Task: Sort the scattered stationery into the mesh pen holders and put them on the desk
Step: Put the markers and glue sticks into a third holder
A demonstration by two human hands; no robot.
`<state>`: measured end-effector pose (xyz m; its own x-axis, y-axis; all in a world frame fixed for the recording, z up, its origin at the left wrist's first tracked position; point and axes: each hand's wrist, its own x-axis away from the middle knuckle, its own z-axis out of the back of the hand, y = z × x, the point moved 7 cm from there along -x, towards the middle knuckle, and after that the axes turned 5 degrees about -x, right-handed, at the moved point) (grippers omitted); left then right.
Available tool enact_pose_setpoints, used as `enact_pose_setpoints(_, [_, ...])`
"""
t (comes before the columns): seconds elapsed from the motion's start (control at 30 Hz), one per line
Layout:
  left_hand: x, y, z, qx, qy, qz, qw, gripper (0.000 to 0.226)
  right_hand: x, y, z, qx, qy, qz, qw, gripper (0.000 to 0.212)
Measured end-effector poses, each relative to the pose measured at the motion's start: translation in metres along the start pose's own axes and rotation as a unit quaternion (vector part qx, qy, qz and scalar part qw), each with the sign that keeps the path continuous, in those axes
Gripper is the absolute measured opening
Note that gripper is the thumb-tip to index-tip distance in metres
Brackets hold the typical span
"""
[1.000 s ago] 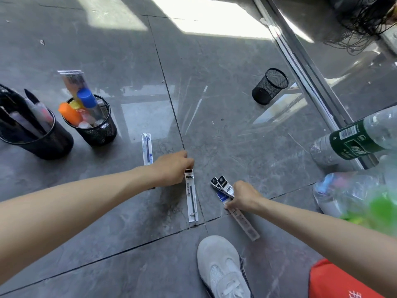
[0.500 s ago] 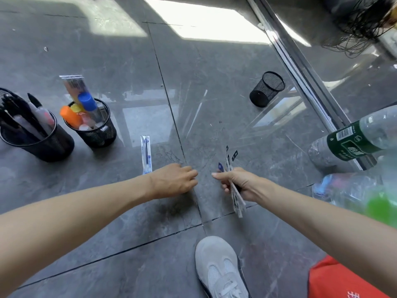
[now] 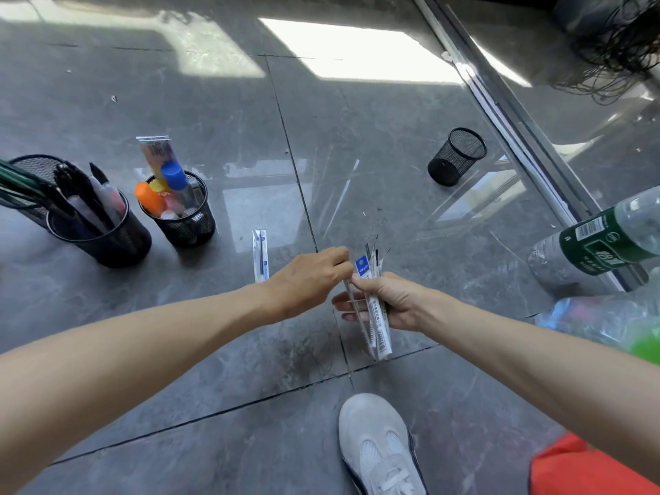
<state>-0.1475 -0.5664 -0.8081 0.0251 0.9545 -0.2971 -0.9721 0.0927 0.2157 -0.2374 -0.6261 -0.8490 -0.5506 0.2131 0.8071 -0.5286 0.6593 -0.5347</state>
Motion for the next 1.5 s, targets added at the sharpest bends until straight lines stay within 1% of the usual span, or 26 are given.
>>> enact_pose_setpoints(0.03, [0.0, 0.0, 0.002, 0.003, 0.003, 0.005, 1.0, 0.027, 0.0, 0.0, -0.002, -0.007, 0.002, 0.001, 1.0, 0.017])
enact_pose_setpoints(0.1, [0.0, -0.001, 0.008, 0.005, 0.013, 0.005, 1.0, 0.021, -0.004, -0.001, 0.0, -0.004, 0.019, 0.01, 1.0, 0.021])
enact_pose_setpoints(0.17, [0.002, -0.011, 0.012, -0.019, 0.008, -0.001, 1.0, 0.023, -0.006, -0.004, 0.003, 0.029, 0.031, 0.023, 0.999, 0.024])
enact_pose_setpoints(0.27, [0.014, -0.046, 0.009, -0.1, -0.045, 0.024, 0.994, 0.039, -0.009, -0.008, 0.004, 0.078, 0.034, 0.024, 0.996, 0.01])
enact_pose_setpoints(0.37, [0.039, -0.082, 0.002, -0.194, -0.141, 0.046, 0.97, 0.045, -0.017, -0.009, 0.002, 0.082, 0.047, 0.01, 0.995, 0.007])
enact_pose_setpoints(0.47, [0.06, -0.092, -0.01, -0.298, -0.213, -0.011, 0.931, 0.033, -0.024, -0.01, -0.006, 0.068, 0.042, 0.002, 0.997, 0.004])
enact_pose_setpoints(0.53, [0.064, -0.087, -0.017, -0.31, -0.229, -0.058, 0.921, 0.024, -0.027, -0.012, -0.013, 0.058, 0.04, -0.006, 0.998, 0.004])
enact_pose_setpoints(0.63, [0.067, -0.07, -0.027, -0.301, -0.208, -0.158, 0.917, 0.01, -0.032, -0.017, -0.015, 0.086, 0.042, -0.001, 0.995, 0.014])
enact_pose_setpoints(0.67, [0.066, -0.067, -0.026, -0.29, -0.2, -0.17, 0.92, 0.006, -0.034, -0.019, -0.014, 0.105, 0.051, 0.01, 0.993, 0.021])
enact_pose_setpoints(0.7, [0.062, -0.066, -0.023, -0.273, -0.188, -0.155, 0.931, 0.007, -0.037, -0.022, -0.011, 0.114, 0.063, 0.023, 0.991, 0.029])
enact_pose_setpoints(0.73, [0.055, -0.069, -0.019, -0.239, -0.181, -0.112, 0.947, 0.011, -0.039, -0.026, -0.009, 0.112, 0.075, 0.036, 0.99, 0.034])
enact_pose_setpoints(0.77, [0.049, -0.073, -0.016, -0.187, -0.173, -0.044, 0.966, 0.014, -0.04, -0.028, -0.008, 0.096, 0.085, 0.047, 0.991, 0.037])
enact_pose_setpoints(0.8, [0.043, -0.085, -0.016, -0.132, -0.183, 0.061, 0.972, 0.013, -0.042, -0.032, -0.006, 0.073, 0.091, 0.057, 0.991, 0.037])
enact_pose_setpoints(0.83, [0.039, -0.096, -0.014, -0.062, -0.196, 0.185, 0.961, 0.009, -0.044, -0.036, -0.005, 0.048, 0.097, 0.068, 0.992, 0.036])
enact_pose_setpoints(0.87, [0.035, -0.103, -0.013, 0.019, -0.188, 0.288, 0.939, 0.004, -0.045, -0.041, -0.004, 0.028, 0.101, 0.077, 0.991, 0.033])
enact_pose_setpoints(0.9, [0.031, -0.104, -0.012, 0.109, -0.15, 0.359, 0.915, 0.006, -0.046, -0.046, -0.004, 0.013, 0.102, 0.088, 0.991, 0.031])
enact_pose_setpoints(0.93, [0.023, -0.101, -0.013, 0.198, -0.108, 0.396, 0.89, 0.01, -0.048, -0.051, -0.004, 0.004, 0.103, 0.099, 0.99, 0.032])
enact_pose_setpoints(0.97, [0.014, -0.096, -0.015, 0.276, -0.08, 0.412, 0.865, 0.012, -0.048, -0.056, -0.007, -0.003, 0.099, 0.107, 0.989, 0.033])
enact_pose_setpoints(1.03, [-0.006, -0.078, -0.019, 0.409, -0.058, 0.422, 0.807, 0.017, -0.047, -0.065, -0.015, -0.014, 0.086, 0.118, 0.989, 0.032])
enact_pose_setpoints(1.1, [-0.021, -0.065, -0.018, 0.478, -0.038, 0.419, 0.771, 0.02, -0.044, -0.072, -0.022, -0.044, 0.067, 0.12, 0.99, 0.027])
enact_pose_setpoints(1.17, [-0.03, -0.062, -0.018, 0.507, -0.023, 0.41, 0.758, 0.015, -0.045, -0.077, -0.025, -0.067, 0.058, 0.122, 0.989, 0.027])
enact_pose_setpoints(1.2, [-0.037, -0.063, -0.019, 0.52, -0.018, 0.407, 0.751, 0.011, -0.049, -0.083, -0.018, -0.07, 0.071, 0.129, 0.987, 0.027])
enact_pose_setpoints(1.27, [-0.036, -0.066, -0.019, 0.551, -0.006, 0.423, 0.719, 0.004, -0.057, -0.087, 0.0, -0.075, 0.136, 0.145, 0.977, 0.021])
enact_pose_setpoints(1.33, [-0.039, -0.073, -0.022, 0.568, 0.009, 0.452, 0.688, 0.012, -0.064, -0.098, 0.025, -0.068, 0.2, 0.168, 0.963, 0.014])
enact_pose_setpoints(1.43, [-0.047, -0.083, -0.028, 0.549, 0.0, 0.479, 0.685, 0.015, -0.065, -0.132, 0.06, 0.017, 0.254, 0.205, 0.945, 0.014])
enact_pose_setpoints(1.5, [-0.052, -0.089, -0.036, 0.534, -0.01, 0.495, 0.686, 0.012, -0.06, -0.163, 0.09, 0.103, 0.315, 0.228, 0.916, 0.019])
